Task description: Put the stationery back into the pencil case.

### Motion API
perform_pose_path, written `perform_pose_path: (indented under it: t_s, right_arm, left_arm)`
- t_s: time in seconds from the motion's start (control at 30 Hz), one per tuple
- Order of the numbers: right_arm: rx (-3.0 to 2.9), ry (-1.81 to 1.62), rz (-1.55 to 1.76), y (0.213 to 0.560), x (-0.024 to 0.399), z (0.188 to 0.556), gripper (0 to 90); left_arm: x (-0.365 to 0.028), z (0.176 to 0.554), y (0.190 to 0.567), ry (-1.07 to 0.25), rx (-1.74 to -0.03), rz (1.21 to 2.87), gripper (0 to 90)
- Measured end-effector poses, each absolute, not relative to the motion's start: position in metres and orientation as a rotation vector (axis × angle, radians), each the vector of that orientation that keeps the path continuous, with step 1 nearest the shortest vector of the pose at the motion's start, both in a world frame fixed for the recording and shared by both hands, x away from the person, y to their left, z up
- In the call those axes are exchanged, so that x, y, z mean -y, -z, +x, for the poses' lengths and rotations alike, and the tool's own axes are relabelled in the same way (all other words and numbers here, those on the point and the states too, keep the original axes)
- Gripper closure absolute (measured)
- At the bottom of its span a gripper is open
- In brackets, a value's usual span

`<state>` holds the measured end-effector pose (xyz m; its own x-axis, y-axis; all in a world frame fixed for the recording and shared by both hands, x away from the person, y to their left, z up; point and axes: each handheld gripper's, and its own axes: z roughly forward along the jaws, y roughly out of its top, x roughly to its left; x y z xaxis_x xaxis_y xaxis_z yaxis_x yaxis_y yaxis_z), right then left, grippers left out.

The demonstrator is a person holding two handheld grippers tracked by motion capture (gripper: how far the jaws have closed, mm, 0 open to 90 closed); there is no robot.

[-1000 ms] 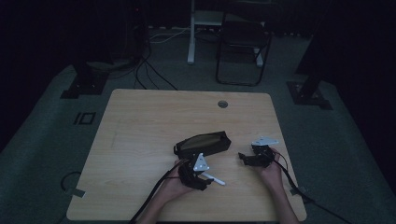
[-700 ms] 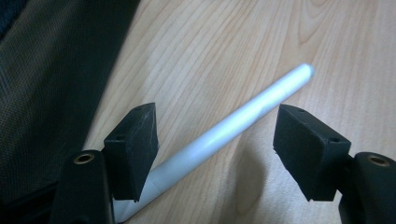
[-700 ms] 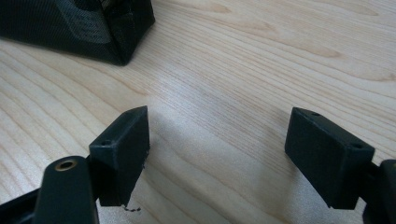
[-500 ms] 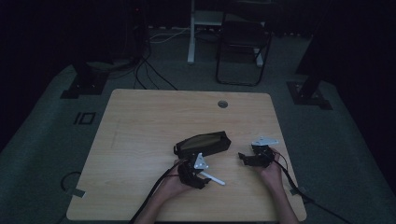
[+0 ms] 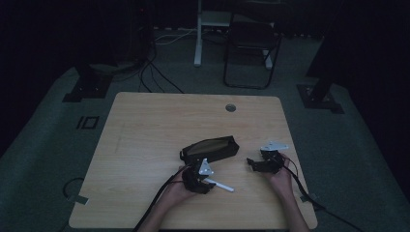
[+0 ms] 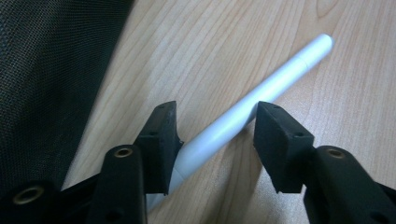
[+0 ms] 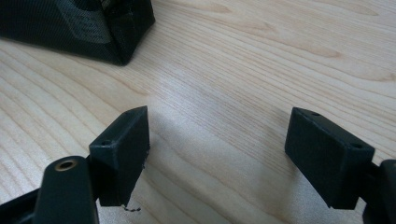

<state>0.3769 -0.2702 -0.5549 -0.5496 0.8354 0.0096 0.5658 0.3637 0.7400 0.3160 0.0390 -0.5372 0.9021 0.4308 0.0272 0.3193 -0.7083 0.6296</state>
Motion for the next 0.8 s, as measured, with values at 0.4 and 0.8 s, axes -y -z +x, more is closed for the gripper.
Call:
perform_pose_path:
  t_s: [0.4, 0.8]
  right_arm:
    - [-2.262, -1.008, 1.225, 0.5549, 0.2703, 0.3769, 22.0]
    - [-2.262, -1.008, 1.225, 0.5550, 0.2702, 0.3769, 21.9]
  left_arm:
    - [-0.0395, 0.3144, 0.5365, -0.212, -0.508, 2.419, 66.5]
    - [-0.0386, 0.3142, 0.5356, -0.199, -0.506, 2.426, 77.6]
